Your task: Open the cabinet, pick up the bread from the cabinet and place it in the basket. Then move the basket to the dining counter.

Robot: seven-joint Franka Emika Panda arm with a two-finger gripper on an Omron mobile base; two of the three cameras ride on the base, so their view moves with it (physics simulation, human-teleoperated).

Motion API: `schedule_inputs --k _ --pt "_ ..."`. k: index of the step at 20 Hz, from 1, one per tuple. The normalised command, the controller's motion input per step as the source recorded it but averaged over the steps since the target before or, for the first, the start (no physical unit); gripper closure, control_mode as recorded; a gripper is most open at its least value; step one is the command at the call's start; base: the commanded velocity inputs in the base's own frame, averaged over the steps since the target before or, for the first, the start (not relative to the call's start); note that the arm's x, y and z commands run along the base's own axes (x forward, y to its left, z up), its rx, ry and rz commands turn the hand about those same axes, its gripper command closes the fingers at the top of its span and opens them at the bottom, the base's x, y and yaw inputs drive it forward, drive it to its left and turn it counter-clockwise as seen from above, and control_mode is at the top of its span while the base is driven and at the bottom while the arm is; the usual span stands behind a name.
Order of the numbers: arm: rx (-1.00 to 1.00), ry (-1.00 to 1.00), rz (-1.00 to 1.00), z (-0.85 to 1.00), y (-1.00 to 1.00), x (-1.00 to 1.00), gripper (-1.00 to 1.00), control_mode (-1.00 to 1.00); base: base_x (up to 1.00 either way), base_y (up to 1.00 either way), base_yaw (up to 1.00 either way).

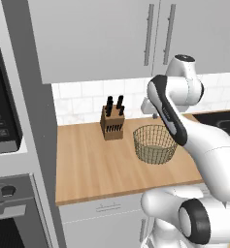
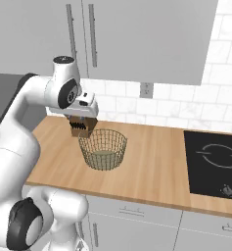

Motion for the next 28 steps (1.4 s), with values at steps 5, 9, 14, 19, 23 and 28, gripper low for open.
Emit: schedule_inputs --k 5,9,14,19,23,28 --pt "0.0 -0.23 0.03 0.02 0.0 -0.49 -1.0 -1.0 0.0 0.0 0.0" --pt "0.0 -0.28 0.09 0.26 0.0 -0.52 -1.0 -1.0 0.0 0.0 0.0" --pt "0.0 -0.33 0.03 0.4 0.01 -0.41 -1.0 -1.0 0.0 0.0 0.0" --pt "0.0 -0.25 0.0 0.49 0.05 -0.17 -1.0 -1.0 0.0 0.0 0.0" --pt "0.0 -0.15 0.0 0.62 0.0 -0.13 -1.0 -1.0 0.0 0.0 0.0" --pt "0.0 -0.18 -0.02 0.7 0.0 -0.31 -1.0 -1.0 0.0 0.0 0.0"
